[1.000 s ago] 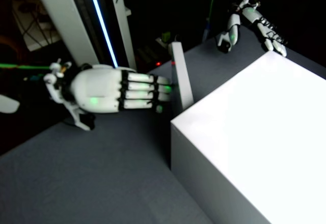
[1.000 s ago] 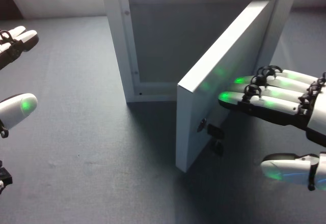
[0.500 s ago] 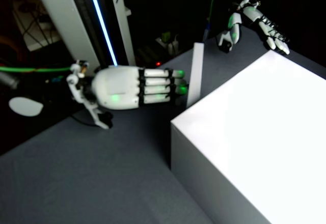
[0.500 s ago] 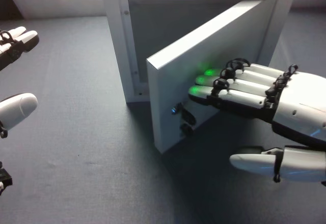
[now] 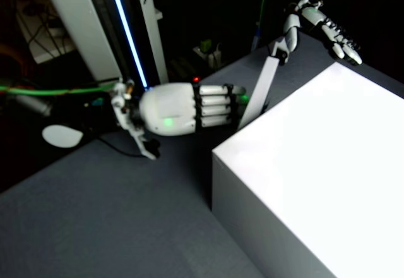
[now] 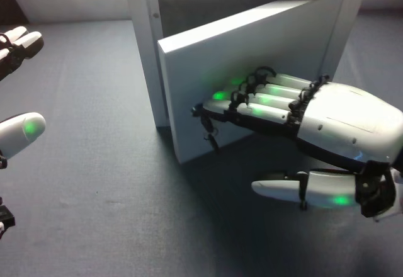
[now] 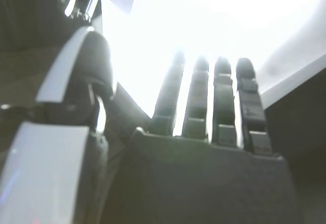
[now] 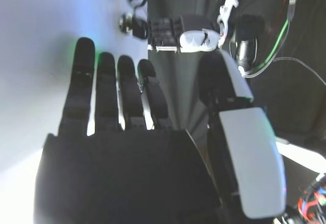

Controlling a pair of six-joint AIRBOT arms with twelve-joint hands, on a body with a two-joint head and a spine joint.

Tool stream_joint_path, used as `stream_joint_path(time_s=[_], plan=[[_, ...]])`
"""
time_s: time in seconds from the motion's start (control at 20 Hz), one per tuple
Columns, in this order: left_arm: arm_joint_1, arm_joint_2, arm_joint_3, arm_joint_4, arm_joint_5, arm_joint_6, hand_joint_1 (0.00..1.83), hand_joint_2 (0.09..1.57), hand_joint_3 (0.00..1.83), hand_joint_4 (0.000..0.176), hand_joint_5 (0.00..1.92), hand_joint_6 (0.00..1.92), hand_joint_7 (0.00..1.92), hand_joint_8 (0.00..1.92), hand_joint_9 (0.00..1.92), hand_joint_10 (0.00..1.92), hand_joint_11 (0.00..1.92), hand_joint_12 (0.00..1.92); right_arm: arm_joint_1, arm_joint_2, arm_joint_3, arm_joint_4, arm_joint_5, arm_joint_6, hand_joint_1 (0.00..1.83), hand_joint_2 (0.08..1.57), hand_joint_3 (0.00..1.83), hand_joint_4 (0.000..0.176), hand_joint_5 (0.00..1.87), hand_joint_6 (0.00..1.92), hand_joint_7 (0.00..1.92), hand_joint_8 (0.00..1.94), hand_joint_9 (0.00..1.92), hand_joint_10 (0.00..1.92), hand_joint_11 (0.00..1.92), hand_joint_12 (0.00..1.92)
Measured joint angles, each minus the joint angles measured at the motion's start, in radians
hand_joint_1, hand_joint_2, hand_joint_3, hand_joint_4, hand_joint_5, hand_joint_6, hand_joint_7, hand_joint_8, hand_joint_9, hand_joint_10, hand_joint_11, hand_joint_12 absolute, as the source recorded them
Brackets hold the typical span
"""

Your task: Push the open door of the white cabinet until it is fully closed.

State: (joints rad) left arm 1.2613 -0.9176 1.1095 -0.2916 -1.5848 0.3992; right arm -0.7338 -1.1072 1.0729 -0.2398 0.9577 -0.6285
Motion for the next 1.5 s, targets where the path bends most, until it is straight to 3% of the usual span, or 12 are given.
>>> stream_joint_path(time_s=[0.15, 0.2, 0.25, 0.65, 0.8, 0.85, 0.95, 1.05, 1.25, 1.35, 1.4, 1.5], plan=[[0.001, 0.0, 0.0, -0.002, 0.0, 0.0, 0.26, 1.36, 0.0, 0.0, 0.08, 0.0, 0.04, 0.0, 0.04, 0.0, 0.0, 0.2, 0.016, -0.021, 0.013, 0.027, -0.033, -0.028, 0.58, 1.26, 0.0, 0.0, 0.02, 0.0, 0.02, 0.0, 0.07, 0.01, 0.0, 0.61], [0.002, 0.0, 0.0, -0.003, -0.001, 0.001, 0.27, 1.36, 0.0, 0.0, 0.08, 0.0, 0.03, 0.01, 0.04, 0.0, 0.0, 0.34, 0.026, -0.024, 0.014, 0.037, -0.051, -0.041, 0.44, 1.3, 0.0, 0.0, 0.0, 0.0, 0.0, 0.0, 0.01, 0.0, 0.0, 0.13], [0.002, 0.0, 0.0, -0.002, -0.002, 0.001, 0.28, 1.36, 0.0, 0.0, 0.08, 0.0, 0.02, 0.01, 0.04, 0.0, 0.0, 0.37, 0.033, -0.029, 0.021, 0.044, -0.06, -0.053, 0.35, 1.31, 0.01, 0.0, 0.0, 0.0, 0.0, 0.0, 0.0, 0.0, 0.0, 0.03], [0.002, 0.0, 0.0, -0.003, -0.002, 0.001, 0.27, 1.35, 0.0, 0.001, 0.08, 0.0, 0.02, 0.0, 0.03, 0.0, 0.0, 0.52, 0.048, -0.04, 0.029, 0.09, -0.089, -0.092, 0.2, 1.27, 0.0, 0.0, 0.0, 0.0, 0.0, 0.0, 0.0, 0.0, 0.0, 0.0], [0.002, 0.0, 0.0, -0.005, -0.002, 0.001, 0.28, 1.36, 0.0, 0.0, 0.08, 0.0, 0.01, 0.0, 0.01, 0.0, 0.0, 0.13, 0.048, -0.037, 0.005, 0.092, -0.088, -0.095, 0.07, 1.29, 0.01, 0.0, 0.0, 0.0, 0.0, 0.0, 0.0, 0.0, 0.0, 0.0], [0.002, 0.0, 0.0, -0.005, -0.003, 0.0, 0.28, 1.36, 0.0, 0.0, 0.08, 0.0, 0.01, 0.0, 0.01, 0.0, 0.0, 0.06, 0.048, -0.016, -0.016, 0.061, -0.087, -0.086, 0.13, 1.28, 0.0, 0.0, 0.0, 0.0, 0.0, 0.0, 0.01, 0.01, 0.04, 0.02], [0.004, 0.0, 0.0, -0.011, -0.007, 0.001, 0.25, 1.36, 0.0, 0.0, 0.07, 0.0, 0.02, 0.0, 0.0, 0.0, 0.0, 0.11, 0.043, 0.022, -0.039, 0.02, -0.056, -0.061, 0.29, 1.26, 0.0, 0.0, 0.05, 0.01, 0.07, 0.01, 0.14, 0.03, 0.0, 0.64], [0.005, 0.0, 0.0, -0.015, -0.013, 0.0, 0.25, 1.36, 0.0, 0.01, 0.08, 0.0, 0.03, 0.0, 0.01, 0.0, 0.0, 0.12, 0.013, 0.06, -0.066, 0.037, -0.013, -0.049, 0.32, 1.27, 0.0, 0.0, 0.05, 0.0, 0.08, 0.01, 0.16, 0.03, 0.0, 0.71], [0.005, 0.0, -0.001, -0.013, -0.02, 0.001, 0.26, 1.36, 0.0, 0.007, 0.1, 0.0, 0.04, 0.0, 0.04, 0.01, 0.0, 0.17, -0.069, 0.145, -0.125, 0.02, 0.048, -0.034, 0.18, 1.3, 0.0, 0.0, 0.0, 0.0, 0.03, 0.0, 0.0, 0.0, 0.0, 0.13], [0.007, 0.0, -0.003, -0.014, -0.022, 0.001, 0.27, 1.34, 0.0, 0.017, 0.1, 0.0, 0.05, 0.0, 0.05, 0.0, 0.0, 0.45, -0.105, 0.185, -0.145, 0.039, 0.097, -0.031, 0.23, 1.3, 0.0, 0.0, 0.0, 0.0, 0.0, 0.0, 0.0, 0.0, 0.0, 0.31], [0.007, 0.0, -0.003, -0.015, -0.023, 0.001, 0.25, 1.34, 0.0, 0.032, 0.08, 0.0, 0.02, 0.0, 0.03, 0.0, 0.0, 0.57, -0.126, 0.206, -0.154, 0.061, 0.124, -0.031, 0.16, 1.3, 0.0, 0.0, 0.0, 0.0, 0.0, 0.0, 0.0, 0.0, 0.0, 0.06], [0.007, 0.0, -0.003, -0.015, -0.023, 0.001, 0.26, 1.33, 0.0, 0.047, 0.05, 0.0, 0.0, 0.0, 0.0, 0.0, 0.0, 0.47, -0.173, 0.256, -0.178, 0.121, 0.16, -0.061, 0.08, 1.28, 0.0, 0.0, 0.0, 0.0, 0.0, 0.0, 0.0, 0.0, 0.0, 0.0]])
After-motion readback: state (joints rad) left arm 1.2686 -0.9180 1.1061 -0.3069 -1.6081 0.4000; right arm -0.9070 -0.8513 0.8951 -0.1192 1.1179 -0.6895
